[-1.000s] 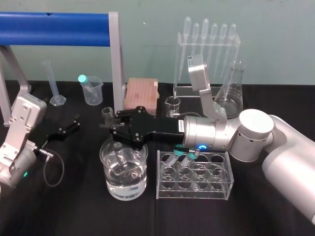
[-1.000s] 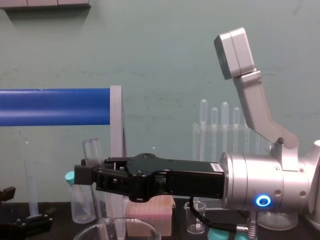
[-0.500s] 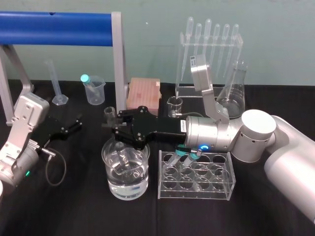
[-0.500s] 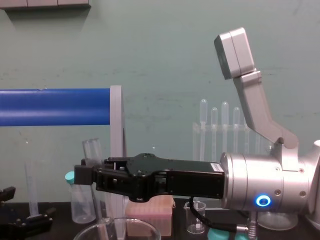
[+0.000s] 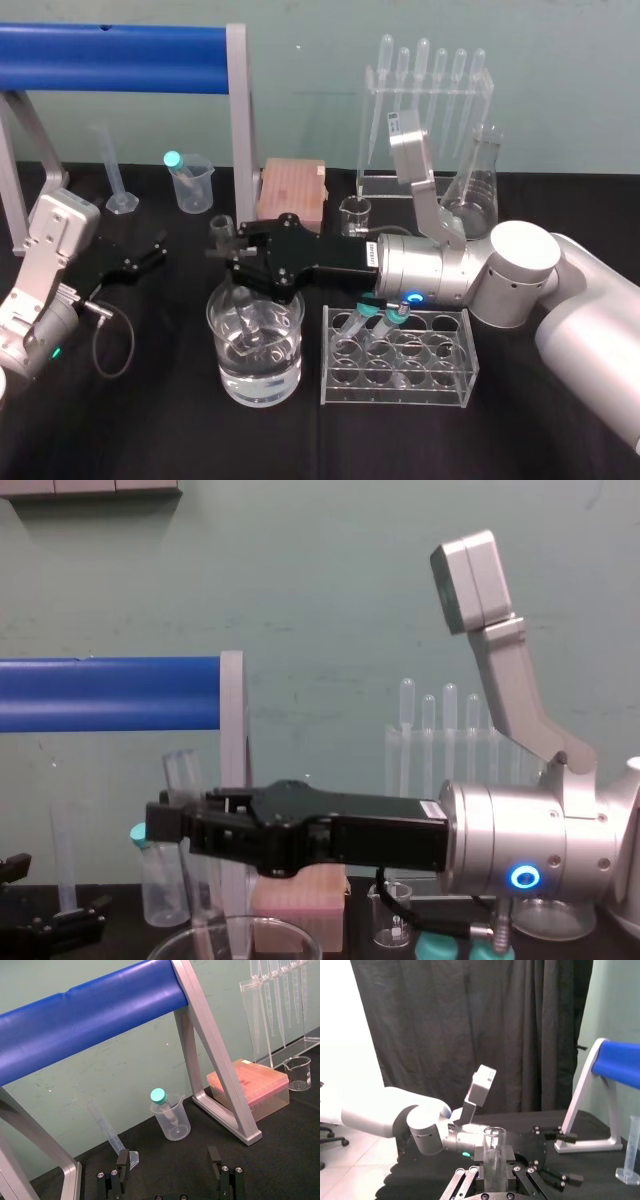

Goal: Hold the test tube with one hand and immerse one end into the beaker, then return it to the test tube rack.

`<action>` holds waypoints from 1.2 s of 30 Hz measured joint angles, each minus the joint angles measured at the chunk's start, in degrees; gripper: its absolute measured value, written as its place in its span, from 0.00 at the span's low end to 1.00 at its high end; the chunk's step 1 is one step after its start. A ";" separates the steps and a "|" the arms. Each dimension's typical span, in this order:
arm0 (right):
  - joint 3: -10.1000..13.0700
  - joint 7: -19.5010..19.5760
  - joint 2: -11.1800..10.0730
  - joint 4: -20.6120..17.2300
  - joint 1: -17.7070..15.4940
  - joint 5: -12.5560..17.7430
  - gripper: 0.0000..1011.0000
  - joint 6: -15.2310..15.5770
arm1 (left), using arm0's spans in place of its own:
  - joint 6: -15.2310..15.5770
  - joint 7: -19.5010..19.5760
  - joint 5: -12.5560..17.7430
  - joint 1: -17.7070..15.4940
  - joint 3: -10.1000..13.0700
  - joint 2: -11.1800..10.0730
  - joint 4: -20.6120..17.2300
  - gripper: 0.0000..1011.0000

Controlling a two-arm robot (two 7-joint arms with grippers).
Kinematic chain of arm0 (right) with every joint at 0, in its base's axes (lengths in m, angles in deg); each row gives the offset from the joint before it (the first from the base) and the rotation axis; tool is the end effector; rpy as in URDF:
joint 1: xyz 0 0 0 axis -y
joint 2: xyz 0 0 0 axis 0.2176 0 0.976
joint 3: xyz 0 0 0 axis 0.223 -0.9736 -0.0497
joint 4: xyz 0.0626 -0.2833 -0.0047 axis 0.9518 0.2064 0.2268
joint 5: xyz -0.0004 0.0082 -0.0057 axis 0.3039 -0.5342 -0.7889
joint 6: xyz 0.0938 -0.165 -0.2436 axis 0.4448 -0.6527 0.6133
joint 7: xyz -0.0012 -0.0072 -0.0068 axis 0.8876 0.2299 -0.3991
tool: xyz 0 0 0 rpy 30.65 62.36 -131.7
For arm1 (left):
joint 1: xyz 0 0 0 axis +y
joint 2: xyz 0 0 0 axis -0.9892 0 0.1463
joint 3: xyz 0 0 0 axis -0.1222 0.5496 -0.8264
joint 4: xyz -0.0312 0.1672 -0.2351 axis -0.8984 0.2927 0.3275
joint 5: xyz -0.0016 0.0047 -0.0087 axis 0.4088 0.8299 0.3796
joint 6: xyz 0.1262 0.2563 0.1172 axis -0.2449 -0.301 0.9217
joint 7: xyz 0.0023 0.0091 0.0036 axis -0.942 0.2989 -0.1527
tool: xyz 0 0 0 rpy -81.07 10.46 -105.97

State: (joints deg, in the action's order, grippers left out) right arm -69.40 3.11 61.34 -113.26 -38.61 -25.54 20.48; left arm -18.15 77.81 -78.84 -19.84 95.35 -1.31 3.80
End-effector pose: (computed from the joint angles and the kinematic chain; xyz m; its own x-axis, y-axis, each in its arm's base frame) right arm 0.4648 0.0729 -0.2473 0.9990 -0.0441 0.0080 0.0434 0.9967 0.0689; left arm 0.3580 0.0827 -0.3024 0.2922 0.8803 0.3738 -0.9553 0.2873 0.0704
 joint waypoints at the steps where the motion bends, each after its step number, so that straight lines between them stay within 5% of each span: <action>1: 0.23 -0.29 0.08 0.00 0.03 0.18 0.22 -0.48 | 0.00 0.00 0.00 0.00 0.00 0.00 0.00 0.99; 8: 1.79 -0.07 -0.56 -2.74 -0.18 0.91 0.22 -2.34 | 0.00 0.00 0.00 0.00 0.00 0.00 0.00 0.99; 20: 9.34 6.89 -6.36 -16.33 -3.07 2.21 0.22 -7.43 | 0.00 0.00 0.00 0.00 0.00 0.00 0.00 0.99; 27: 15.25 15.49 -13.70 -25.97 -9.51 1.51 0.22 -5.51 | 0.00 0.00 0.00 0.00 0.00 0.00 0.00 0.99; 31: 18.95 20.58 -18.58 -31.29 -16.20 2.17 0.22 -2.37 | 0.00 0.00 0.00 0.00 0.00 0.00 0.00 0.99; 36: 22.28 24.59 -21.98 -34.96 -22.75 3.13 0.22 -0.42 | 0.00 0.00 0.00 0.00 0.00 0.00 0.00 0.99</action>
State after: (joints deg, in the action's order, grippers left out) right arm -47.12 27.70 39.35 -148.22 -61.35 -22.40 20.06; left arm -18.15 77.81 -78.84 -19.84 95.36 -1.31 3.80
